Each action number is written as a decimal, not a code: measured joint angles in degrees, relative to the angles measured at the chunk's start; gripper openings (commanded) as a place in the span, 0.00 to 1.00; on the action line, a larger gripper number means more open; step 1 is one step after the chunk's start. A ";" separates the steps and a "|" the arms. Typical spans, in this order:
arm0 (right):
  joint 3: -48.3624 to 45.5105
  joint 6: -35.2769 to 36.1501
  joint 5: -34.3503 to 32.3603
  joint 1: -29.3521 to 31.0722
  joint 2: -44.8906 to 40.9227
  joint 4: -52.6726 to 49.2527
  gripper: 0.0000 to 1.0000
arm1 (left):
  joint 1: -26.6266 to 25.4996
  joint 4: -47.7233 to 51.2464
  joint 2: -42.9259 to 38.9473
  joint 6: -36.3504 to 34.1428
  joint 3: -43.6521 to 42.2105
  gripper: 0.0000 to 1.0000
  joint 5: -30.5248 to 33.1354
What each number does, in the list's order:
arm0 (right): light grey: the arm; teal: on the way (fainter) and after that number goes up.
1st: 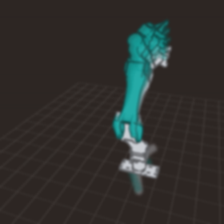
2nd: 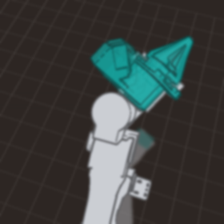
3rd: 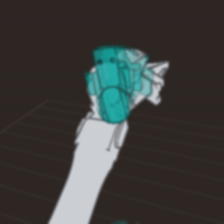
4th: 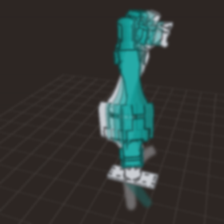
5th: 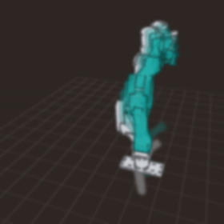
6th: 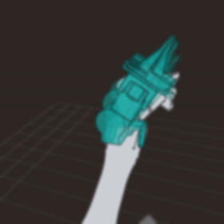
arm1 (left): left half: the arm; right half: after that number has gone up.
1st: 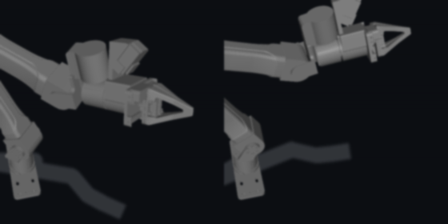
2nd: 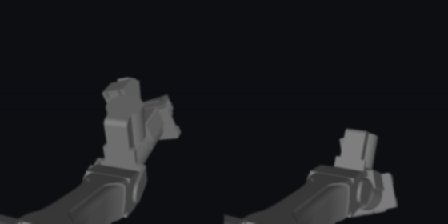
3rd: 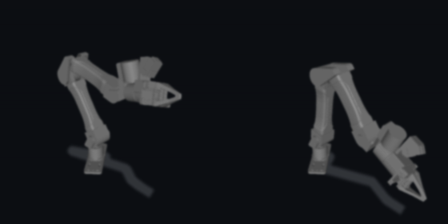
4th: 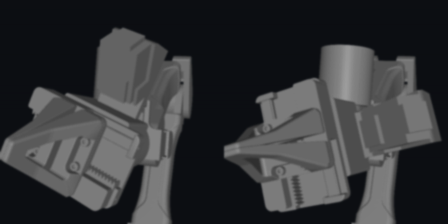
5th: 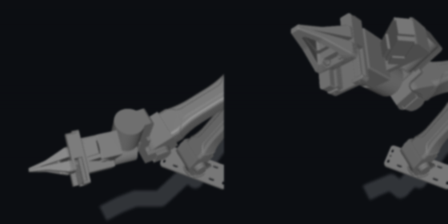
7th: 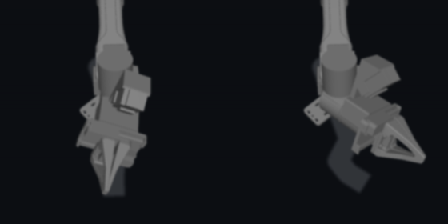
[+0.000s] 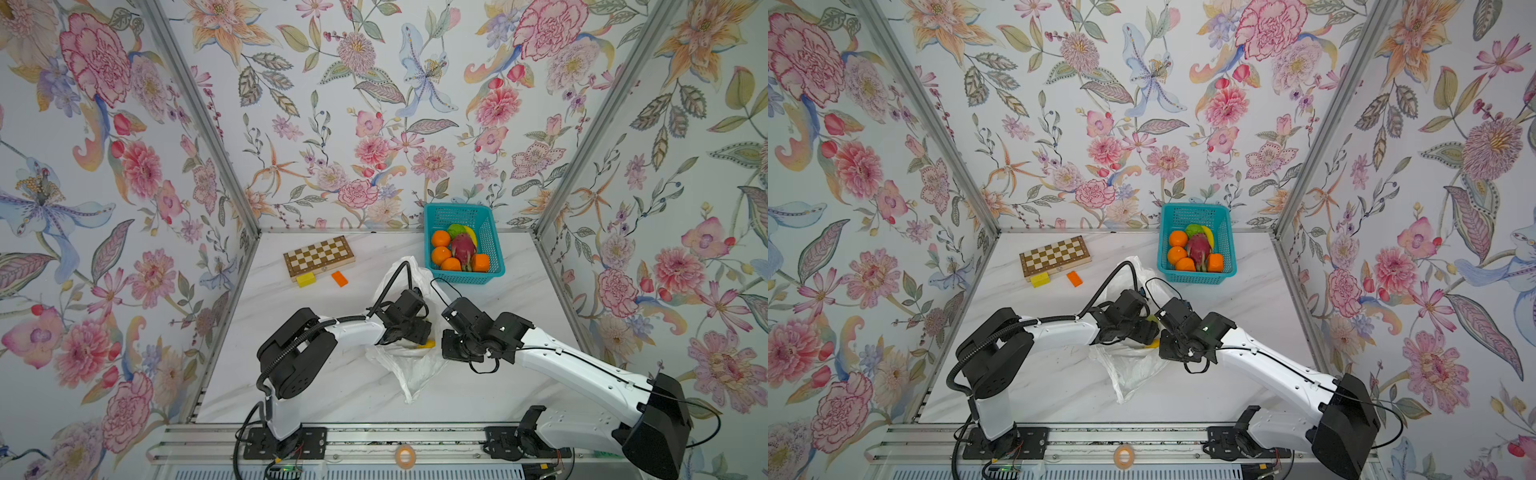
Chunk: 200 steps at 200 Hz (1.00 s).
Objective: Untie the knot of the plastic bag and take out the fruit
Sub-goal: 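Reach into the bag with the left gripper toward the green pear, then grasp the green pear and lift it out of the bag with the left gripper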
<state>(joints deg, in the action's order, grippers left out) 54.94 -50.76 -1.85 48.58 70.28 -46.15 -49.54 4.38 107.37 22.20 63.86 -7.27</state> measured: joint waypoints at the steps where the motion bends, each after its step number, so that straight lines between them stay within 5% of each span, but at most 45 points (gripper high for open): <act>1: 0.02 0.02 0.00 0.00 0.00 0.00 0.18 | 0.00 0.00 0.00 -0.02 0.00 0.74 0.00; 38: 0.24 0.37 -0.28 -0.07 0.00 0.52 0.48 | 0.04 0.04 0.00 -0.09 0.00 0.68 0.00; 124: 6.99 -0.94 0.00 -3.76 -1.73 0.52 0.87 | 0.04 0.52 -4.17 -0.35 -1.64 0.60 0.70; 200: 13.77 -1.51 2.75 -6.60 -1.73 1.84 0.99 | 0.04 -0.90 -10.45 -0.28 -6.19 0.58 3.15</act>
<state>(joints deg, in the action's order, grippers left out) 68.71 -52.27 0.91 41.98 68.55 -44.31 -49.50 3.49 96.92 21.91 57.67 -4.12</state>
